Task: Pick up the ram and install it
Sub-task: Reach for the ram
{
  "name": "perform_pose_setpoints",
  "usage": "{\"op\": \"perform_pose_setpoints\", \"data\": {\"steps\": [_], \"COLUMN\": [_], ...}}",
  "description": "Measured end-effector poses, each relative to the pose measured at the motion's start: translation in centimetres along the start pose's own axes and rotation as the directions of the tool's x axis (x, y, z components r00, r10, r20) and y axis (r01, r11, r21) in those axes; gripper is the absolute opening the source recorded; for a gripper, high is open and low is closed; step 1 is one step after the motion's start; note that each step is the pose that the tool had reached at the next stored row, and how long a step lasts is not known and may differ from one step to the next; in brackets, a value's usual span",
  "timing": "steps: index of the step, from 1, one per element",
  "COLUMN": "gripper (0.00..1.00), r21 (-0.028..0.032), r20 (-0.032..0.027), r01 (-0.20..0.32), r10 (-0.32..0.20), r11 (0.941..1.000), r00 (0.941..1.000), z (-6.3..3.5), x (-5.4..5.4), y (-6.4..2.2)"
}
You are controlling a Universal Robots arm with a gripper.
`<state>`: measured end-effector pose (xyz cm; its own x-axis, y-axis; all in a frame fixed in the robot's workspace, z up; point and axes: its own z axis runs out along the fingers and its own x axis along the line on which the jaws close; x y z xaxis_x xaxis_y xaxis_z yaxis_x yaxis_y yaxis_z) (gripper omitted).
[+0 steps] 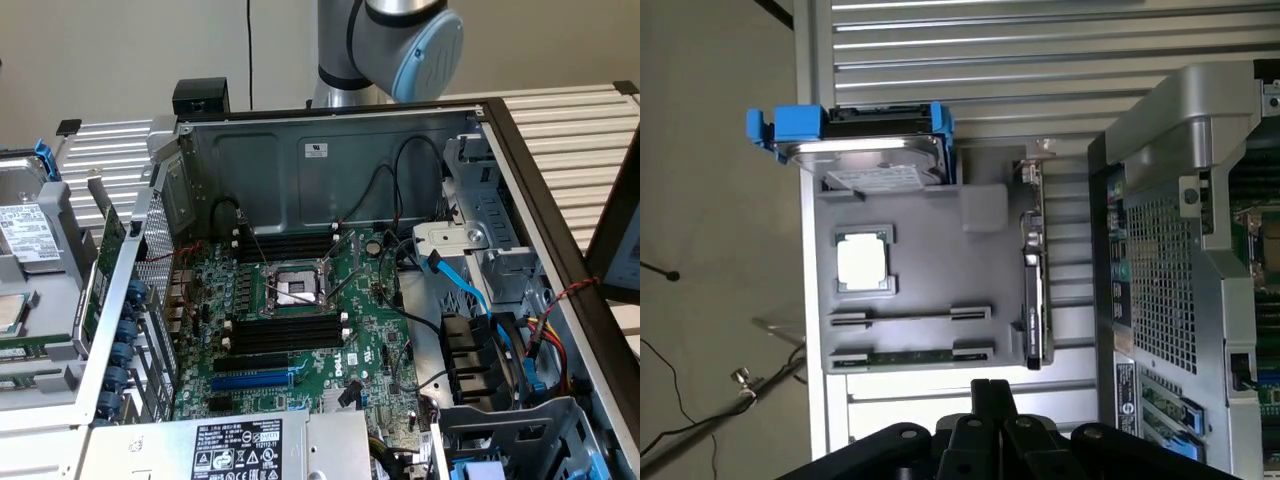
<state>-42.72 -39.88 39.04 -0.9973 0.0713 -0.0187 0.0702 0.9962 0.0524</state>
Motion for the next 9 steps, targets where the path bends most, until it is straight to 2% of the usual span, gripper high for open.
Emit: {"op": "perform_pose_setpoints", "data": {"steps": [3, 9], "gripper": [0.11, 0.11], "r21": [0.0000, 0.0000], "r20": [0.0000, 0.0000], "r01": [0.000, 0.000], "r10": [0.000, 0.000], "r11": [1.0000, 1.0000], "r00": [1.0000, 1.0000], "z": [0.01, 0.06], "x": [0.8, 1.7], "y": [-0.06, -0.13]}}
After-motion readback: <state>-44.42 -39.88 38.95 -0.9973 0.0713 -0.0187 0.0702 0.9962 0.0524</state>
